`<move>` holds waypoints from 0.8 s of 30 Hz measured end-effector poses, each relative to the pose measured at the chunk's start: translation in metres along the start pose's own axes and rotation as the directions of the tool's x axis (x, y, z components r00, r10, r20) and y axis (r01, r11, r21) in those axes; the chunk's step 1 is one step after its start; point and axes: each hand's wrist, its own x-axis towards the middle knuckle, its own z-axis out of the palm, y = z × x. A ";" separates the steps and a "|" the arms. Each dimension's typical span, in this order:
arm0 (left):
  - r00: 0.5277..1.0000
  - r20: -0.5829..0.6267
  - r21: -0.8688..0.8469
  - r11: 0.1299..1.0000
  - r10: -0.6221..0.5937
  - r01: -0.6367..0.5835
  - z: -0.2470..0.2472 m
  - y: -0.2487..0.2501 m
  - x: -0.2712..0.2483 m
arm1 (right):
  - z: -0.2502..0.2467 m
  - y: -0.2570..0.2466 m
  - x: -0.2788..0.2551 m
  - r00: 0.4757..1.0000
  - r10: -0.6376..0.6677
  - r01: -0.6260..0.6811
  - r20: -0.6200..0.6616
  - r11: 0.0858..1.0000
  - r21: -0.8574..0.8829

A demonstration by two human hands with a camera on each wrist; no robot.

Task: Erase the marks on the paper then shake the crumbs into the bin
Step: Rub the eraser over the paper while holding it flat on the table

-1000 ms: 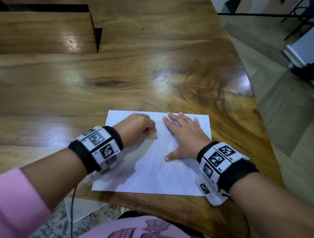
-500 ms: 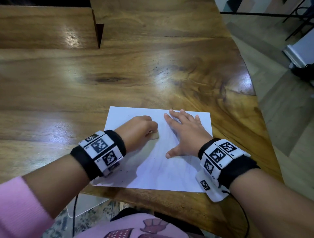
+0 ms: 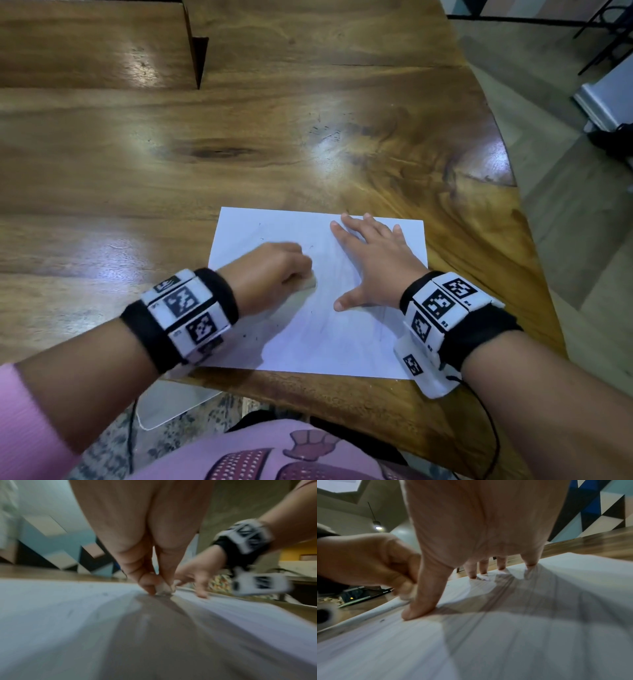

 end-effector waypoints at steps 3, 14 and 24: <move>0.984 0.175 -0.050 0.998 0.035 -0.027 0.005 0.008 -0.041 | 0.000 0.001 0.000 1.000 -0.002 0.002 0.001 1.000 0.002; 0.998 0.039 0.160 0.987 -0.042 0.035 -0.005 0.008 -0.009 | 0.000 0.000 0.000 1.000 0.002 -0.003 0.004 1.000 0.007; 0.994 0.110 0.062 0.998 -0.007 0.000 -0.001 0.011 -0.008 | 0.001 0.001 0.000 1.000 -0.002 0.002 -0.002 1.000 0.000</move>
